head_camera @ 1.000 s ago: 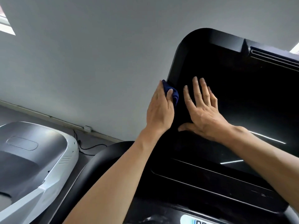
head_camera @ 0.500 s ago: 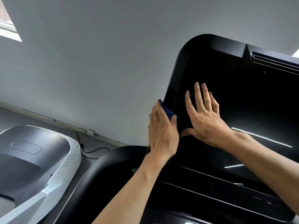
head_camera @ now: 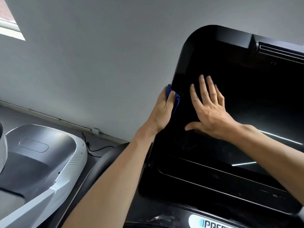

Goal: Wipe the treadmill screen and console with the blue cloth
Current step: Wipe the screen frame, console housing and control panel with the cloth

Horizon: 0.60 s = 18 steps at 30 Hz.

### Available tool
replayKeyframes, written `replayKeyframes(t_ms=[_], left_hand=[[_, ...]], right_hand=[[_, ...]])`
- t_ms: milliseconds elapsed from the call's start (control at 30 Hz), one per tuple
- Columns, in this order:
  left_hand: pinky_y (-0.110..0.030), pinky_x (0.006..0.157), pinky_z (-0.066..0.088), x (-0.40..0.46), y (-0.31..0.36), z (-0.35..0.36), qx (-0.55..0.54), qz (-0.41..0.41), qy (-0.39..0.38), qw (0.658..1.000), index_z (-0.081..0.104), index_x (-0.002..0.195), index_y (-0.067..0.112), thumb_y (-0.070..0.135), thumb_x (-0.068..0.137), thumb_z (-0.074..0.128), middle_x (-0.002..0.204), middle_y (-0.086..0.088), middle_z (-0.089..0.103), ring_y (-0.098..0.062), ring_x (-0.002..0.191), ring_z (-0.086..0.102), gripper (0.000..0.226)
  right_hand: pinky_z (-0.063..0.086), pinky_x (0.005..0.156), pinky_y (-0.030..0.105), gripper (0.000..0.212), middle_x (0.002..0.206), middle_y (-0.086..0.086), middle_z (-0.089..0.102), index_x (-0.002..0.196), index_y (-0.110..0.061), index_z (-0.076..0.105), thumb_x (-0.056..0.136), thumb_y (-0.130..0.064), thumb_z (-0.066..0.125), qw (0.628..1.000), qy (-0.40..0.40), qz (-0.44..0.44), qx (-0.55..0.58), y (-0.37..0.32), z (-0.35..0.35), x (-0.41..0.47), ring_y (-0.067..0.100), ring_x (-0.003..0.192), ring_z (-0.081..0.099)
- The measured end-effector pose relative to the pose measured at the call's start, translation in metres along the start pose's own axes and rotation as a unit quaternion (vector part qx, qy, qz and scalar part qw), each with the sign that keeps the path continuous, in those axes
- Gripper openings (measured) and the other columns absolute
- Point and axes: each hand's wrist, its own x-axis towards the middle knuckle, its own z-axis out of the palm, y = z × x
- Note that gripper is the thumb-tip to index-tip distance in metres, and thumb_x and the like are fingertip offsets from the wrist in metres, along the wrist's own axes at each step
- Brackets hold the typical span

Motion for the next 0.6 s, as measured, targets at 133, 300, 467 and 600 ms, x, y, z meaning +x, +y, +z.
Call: replayKeyframes(t_ms=[133,300,467,600], left_hand=[[-0.03,0.126,0.014,-0.042,-0.032,0.024,0.216,0.034,0.06,0.974,0.008,0.161,0.009,0.036,0.105,0.041,0.167,-0.011,0.018,-0.019,0.154,0.018,0.07],[-0.028,0.124,0.003,-0.045,-0.038,0.036,0.344,0.097,0.126,0.925,-0.002,0.159,0.0,0.038,0.103,0.02,0.169,-0.015,-0.001,-0.025,0.158,0.0,0.071],[-0.033,0.127,0.006,0.022,0.005,0.031,0.347,0.163,0.131,0.914,0.007,0.158,-0.005,0.025,0.106,0.032,0.168,-0.021,0.004,-0.03,0.157,0.0,0.065],[-0.046,0.127,0.016,-0.018,-0.032,0.026,0.341,0.193,0.108,0.914,0.008,0.158,-0.006,0.013,0.106,0.045,0.168,-0.022,0.001,-0.03,0.157,-0.001,0.066]], right_hand=[[-0.015,0.119,0.046,0.138,0.16,0.019,-0.032,0.159,-0.01,-0.008,0.067,-0.073,0.072,1.0,-0.004,0.004,0.011,0.0,0.002,0.001,0.033,0.146,-0.036],[-0.012,0.12,0.047,0.134,0.162,0.019,-0.029,0.16,-0.01,-0.006,0.07,-0.077,0.066,1.0,0.002,-0.002,0.014,0.003,0.005,-0.001,0.033,0.147,-0.034],[-0.011,0.12,0.047,0.13,0.163,0.021,-0.024,0.16,-0.009,-0.003,0.072,-0.075,0.065,1.0,0.018,-0.012,0.013,0.005,0.004,-0.002,0.035,0.149,-0.03],[-0.01,0.122,0.049,0.132,0.162,0.021,-0.028,0.16,-0.01,-0.007,0.072,-0.077,0.065,1.0,0.002,-0.011,0.006,0.005,0.005,-0.002,0.036,0.148,-0.032]])
